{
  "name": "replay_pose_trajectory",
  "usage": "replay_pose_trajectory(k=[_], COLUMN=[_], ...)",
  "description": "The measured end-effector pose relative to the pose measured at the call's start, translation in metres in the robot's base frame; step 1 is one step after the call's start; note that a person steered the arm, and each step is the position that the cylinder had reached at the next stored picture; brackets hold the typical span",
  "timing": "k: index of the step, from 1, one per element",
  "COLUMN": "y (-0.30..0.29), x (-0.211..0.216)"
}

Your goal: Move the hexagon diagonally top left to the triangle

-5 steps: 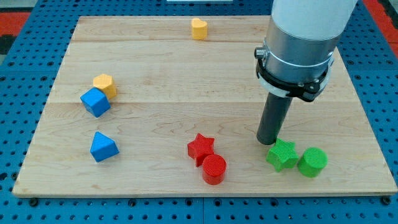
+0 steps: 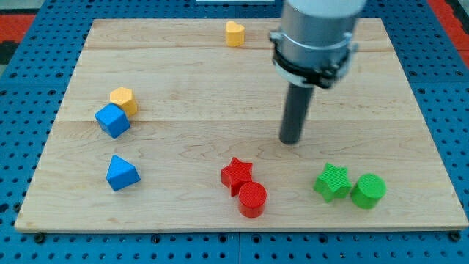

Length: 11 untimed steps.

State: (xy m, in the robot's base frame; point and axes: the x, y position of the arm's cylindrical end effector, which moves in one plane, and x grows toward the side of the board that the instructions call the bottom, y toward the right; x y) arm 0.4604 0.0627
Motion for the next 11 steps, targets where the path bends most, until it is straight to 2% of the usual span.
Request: replay_pose_trajectory(k=[1,2,4,6,7,9,10,11], y=[-0.077,-0.142,-0.152,-0.191,-0.229,-0.266,-0.291,-0.318], x=[-0.038,-0.054,-0.049,-0.050,-0.059,-0.066,-0.055,-0.070])
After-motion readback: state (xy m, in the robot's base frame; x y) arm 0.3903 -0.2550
